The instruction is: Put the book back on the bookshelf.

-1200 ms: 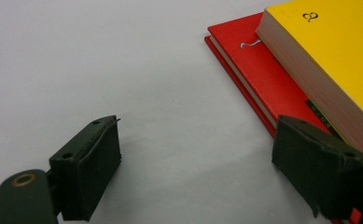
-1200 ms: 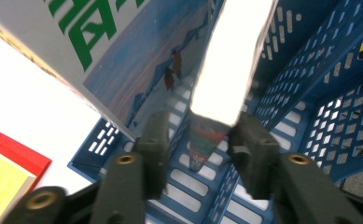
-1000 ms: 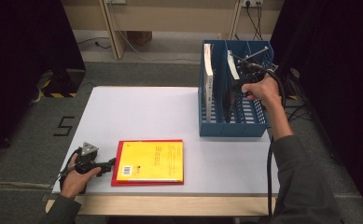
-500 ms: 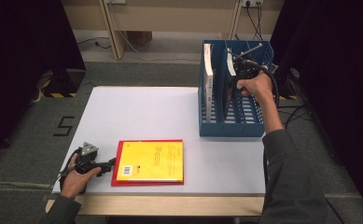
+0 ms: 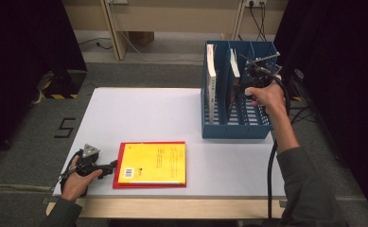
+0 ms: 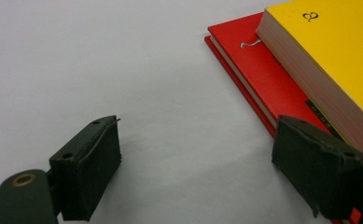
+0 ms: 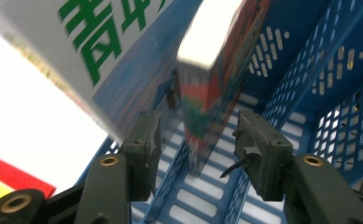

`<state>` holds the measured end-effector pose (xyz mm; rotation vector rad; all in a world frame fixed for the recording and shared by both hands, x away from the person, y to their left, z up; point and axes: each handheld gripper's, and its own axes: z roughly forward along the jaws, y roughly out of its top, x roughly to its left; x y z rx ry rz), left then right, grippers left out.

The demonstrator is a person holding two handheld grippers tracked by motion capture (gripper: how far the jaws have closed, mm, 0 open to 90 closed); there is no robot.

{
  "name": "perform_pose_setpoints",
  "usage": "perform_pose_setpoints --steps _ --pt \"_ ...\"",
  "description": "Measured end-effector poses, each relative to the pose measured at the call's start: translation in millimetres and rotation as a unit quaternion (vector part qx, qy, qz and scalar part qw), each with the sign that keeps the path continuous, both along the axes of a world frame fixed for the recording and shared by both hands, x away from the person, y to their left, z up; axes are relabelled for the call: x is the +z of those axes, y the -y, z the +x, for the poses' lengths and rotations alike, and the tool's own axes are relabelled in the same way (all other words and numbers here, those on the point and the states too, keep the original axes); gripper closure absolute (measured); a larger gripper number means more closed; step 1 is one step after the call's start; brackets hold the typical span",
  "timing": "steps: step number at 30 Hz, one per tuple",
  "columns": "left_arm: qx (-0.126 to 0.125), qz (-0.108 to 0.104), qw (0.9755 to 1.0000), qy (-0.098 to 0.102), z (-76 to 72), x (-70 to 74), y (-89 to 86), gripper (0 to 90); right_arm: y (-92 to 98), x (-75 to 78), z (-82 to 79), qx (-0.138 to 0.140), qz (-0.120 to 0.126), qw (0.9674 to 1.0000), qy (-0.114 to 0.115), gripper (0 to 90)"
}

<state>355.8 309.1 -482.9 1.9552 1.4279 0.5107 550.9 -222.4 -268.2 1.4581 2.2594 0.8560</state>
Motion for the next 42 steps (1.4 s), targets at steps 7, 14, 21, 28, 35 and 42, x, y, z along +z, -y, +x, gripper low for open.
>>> perform_pose_setpoints --steps 7,14,21,28,35,42 --pt "0.0 0.0 1.0 0.0 0.0 0.0 0.0 14.2 -2.9 -8.6 -37.8 0.022 0.033 0.999 0.018 43.0" --pt "0.0 0.0 1.0 0.0 0.0 0.0 -0.1 14.3 -13.0 -25.2 -68.6 0.05 0.074 0.9958 0.019 36.3" --pt "0.0 0.0 1.0 0.0 0.0 0.0 -0.1 14.2 -25.8 -55.0 -93.2 0.075 0.105 0.9917 0.003 29.3" --pt "-0.001 0.001 1.0 -0.002 -0.1 0.2 -0.2 14.2 -38.5 -80.9 -112.1 0.09 0.128 0.9877 0.005 23.5" --pt "0.0 -0.001 1.0 -0.001 -0.1 0.2 0.1 14.2 -46.0 -102.1 -122.6 0.095 0.144 0.9849 0.003 23.1" --pt "0.0 0.0 1.0 -0.001 -0.1 0.2 0.0 14.3 -50.9 -116.1 -132.6 0.103 0.132 0.9859 -0.008 23.8"
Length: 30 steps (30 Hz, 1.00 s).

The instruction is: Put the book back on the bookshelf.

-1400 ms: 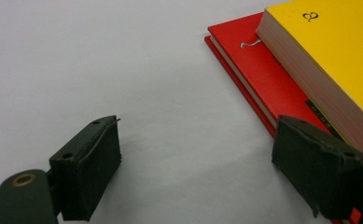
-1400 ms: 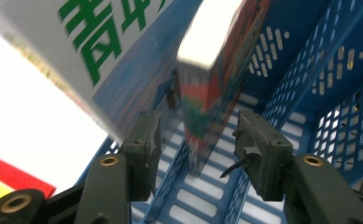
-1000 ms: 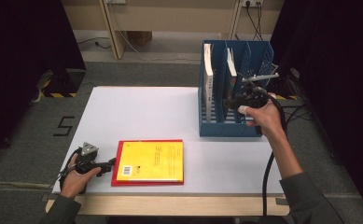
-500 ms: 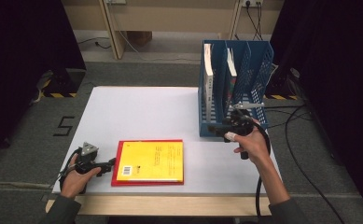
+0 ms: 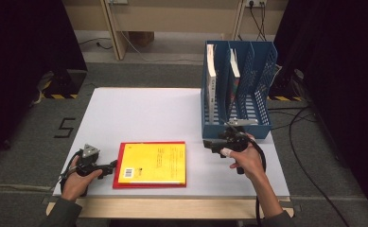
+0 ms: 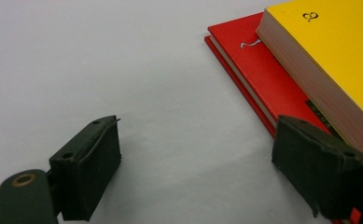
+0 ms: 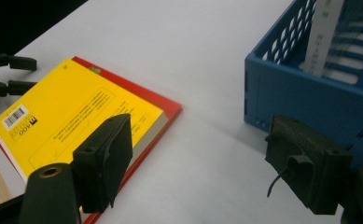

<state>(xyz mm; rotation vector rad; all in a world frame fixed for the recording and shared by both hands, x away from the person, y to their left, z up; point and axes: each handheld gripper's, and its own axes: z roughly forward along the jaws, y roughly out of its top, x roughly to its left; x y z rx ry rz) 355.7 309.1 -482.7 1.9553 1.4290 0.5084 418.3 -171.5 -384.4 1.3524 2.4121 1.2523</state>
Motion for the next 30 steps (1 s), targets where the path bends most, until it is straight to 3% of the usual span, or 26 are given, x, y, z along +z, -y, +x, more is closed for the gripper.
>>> perform_pose_setpoints --steps 7,10,18,24,30 --pt "0.0 -0.003 1.0 -0.001 0.1 0.1 -0.6 14.5 -7.5 -18.8 -9.3 0.01 -0.002 0.9998 -0.02 23.8" --pt "0.0 -0.004 1.0 -0.001 0.1 0.1 -0.6 14.5 -13.6 -25.2 -12.3 0.024 0.017 0.9989 -0.037 23.8" --pt "0.0 -0.006 1.0 0.001 -0.4 0.8 -1.9 15.4 -28.6 -44.1 -22.4 0.037 0.002 0.9978 -0.055 23.6" --pt "0.009 -0.016 0.9995 0.025 -3.1 8.8 -3.0 15.4 -32.5 -55.9 -25.7 0.044 0.001 0.9961 -0.076 23.6" --pt "-0.009 -0.021 0.9992 0.032 -6.3 13.0 4.0 15.3 -35.6 -58.6 -25.8 0.048 0.004 0.9957 -0.078 23.5"
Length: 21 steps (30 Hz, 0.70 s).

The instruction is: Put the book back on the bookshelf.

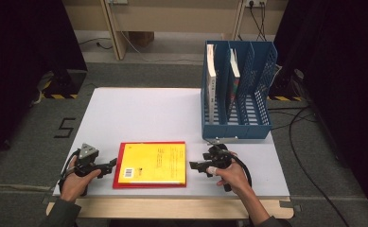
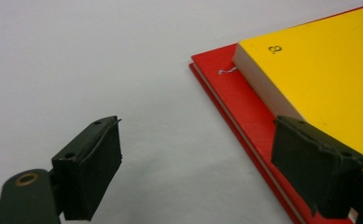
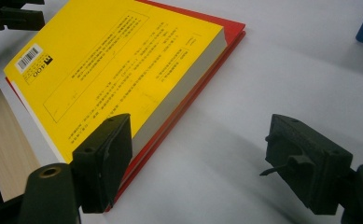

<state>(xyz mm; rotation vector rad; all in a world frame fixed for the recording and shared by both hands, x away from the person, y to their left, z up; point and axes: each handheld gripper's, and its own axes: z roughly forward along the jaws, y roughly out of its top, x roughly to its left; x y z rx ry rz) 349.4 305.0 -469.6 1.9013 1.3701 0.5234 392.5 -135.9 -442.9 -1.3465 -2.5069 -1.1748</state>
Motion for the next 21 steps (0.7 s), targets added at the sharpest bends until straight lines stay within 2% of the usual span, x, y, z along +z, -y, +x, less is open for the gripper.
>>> perform_pose_setpoints --steps 3,6,8,12,16,21 --pt "-0.015 0.004 0.9999 -0.003 -1.6 2.1 4.6 15.3 -0.8 -1.8 0.3 0.0 0.005 1.0 -0.008 23.3" --pt "-0.032 0.014 0.9993 -0.015 -2.8 0.2 11.4 15.3 -2.1 -3.6 0.7 0.001 0.006 0.9999 -0.011 23.3" --pt "-0.03 0.021 0.9992 -0.014 -3.8 0.4 13.4 16.2 -2.9 -4.3 0.7 0.001 0.007 0.9999 -0.012 23.3" --pt "-0.027 0.014 0.9993 -0.021 -3.8 0.2 13.3 17.3 -4.2 -5.6 0.7 0.004 0.011 0.9998 -0.015 23.2" --pt "-0.032 0.013 0.9992 -0.02 -6.4 1.9 15.9 25.3 -5.7 -5.9 0.7 0.004 0.012 0.9998 -0.017 23.2" --pt "-0.046 0.026 0.9985 -0.015 -9.3 5.1 21.1 38.1 -7.7 -8.0 1.3 0.006 0.018 0.9996 -0.022 23.4"
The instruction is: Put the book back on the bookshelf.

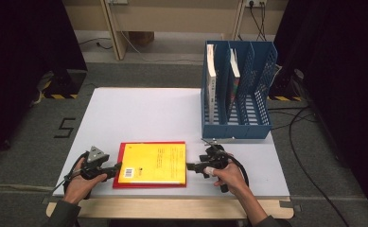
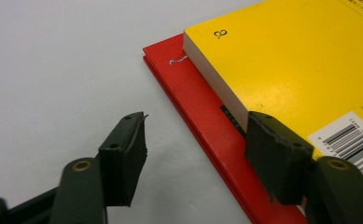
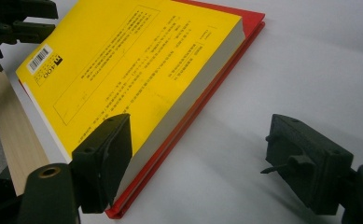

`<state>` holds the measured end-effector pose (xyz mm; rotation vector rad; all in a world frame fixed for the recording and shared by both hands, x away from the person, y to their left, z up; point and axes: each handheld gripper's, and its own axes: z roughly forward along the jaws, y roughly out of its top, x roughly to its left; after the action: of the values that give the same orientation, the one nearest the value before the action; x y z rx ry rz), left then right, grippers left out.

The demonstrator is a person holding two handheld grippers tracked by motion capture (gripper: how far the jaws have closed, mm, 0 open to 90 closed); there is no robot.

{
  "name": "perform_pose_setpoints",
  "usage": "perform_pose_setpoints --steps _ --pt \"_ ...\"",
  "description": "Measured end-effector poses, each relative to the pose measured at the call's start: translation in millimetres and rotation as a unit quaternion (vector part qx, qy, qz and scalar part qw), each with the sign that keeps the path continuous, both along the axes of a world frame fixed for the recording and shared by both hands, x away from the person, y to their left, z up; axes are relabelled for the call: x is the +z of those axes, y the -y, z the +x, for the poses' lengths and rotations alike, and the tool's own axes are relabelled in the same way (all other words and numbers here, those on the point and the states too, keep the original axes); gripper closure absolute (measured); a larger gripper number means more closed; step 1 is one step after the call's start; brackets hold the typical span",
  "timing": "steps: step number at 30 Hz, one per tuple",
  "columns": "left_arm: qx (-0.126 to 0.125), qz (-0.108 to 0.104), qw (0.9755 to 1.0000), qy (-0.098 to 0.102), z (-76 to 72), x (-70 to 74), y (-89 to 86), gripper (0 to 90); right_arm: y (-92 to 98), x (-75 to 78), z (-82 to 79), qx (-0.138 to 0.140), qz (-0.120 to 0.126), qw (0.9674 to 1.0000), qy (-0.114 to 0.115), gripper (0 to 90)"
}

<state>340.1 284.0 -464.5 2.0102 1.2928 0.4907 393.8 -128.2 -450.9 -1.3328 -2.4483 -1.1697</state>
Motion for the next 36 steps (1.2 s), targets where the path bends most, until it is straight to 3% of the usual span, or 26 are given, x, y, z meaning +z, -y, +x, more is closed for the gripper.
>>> perform_pose_setpoints --steps 4,7,8,10,11,18,23,26,32,36 --pt "-0.006 0.002 1.0 0.0 -0.4 0.6 0.8 42.2 -3.5 -1.3 -0.4 0.006 0.005 1.0 -0.004 23.6" --pt "-0.025 -0.011 0.9996 -0.009 0.4 0.1 2.4 41.0 -5.3 -2.5 -0.1 0.01 0.004 0.9999 -0.004 23.6" --pt "-0.03 0.0 0.9995 -0.006 0.1 0.4 5.6 37.8 -5.8 -3.1 0.0 0.011 0.004 0.9999 -0.005 23.6" --pt "-0.032 0.017 0.9994 -0.001 0.7 1.0 9.0 23.0 -6.0 -3.8 0.2 0.012 0.004 0.9999 -0.006 23.7" --pt "-0.032 0.016 0.9994 -0.001 1.0 0.9 9.0 22.0 -6.0 -3.9 0.2 0.012 0.004 0.9999 -0.006 23.9" --pt "-0.04 0.0 0.9992 -0.008 -1.3 0.8 12.3 31.5 -9.7 -9.3 3.3 0.014 0.008 0.9998 -0.013 24.5" --pt "-0.061 -0.015 0.9979 -0.016 -1.4 -0.6 19.5 30.2 -14.0 -12.8 5.7 0.02 0.013 0.9996 -0.016 24.9" --pt "-0.056 -0.011 0.9983 -0.013 -0.7 -1.5 19.9 24.1 -14.2 -13.4 7.0 0.015 0.019 0.9995 -0.021 24.1" --pt "-0.052 -0.015 0.9984 -0.018 -0.5 -2.1 19.6 23.8 -14.8 -14.4 7.8 0.008 0.022 0.9995 -0.022 24.5" --pt "-0.051 -0.015 0.9985 -0.015 -1.0 -2.4 20.5 24.1 -13.2 -14.8 7.4 -0.008 0.024 0.9994 -0.023 33.1"
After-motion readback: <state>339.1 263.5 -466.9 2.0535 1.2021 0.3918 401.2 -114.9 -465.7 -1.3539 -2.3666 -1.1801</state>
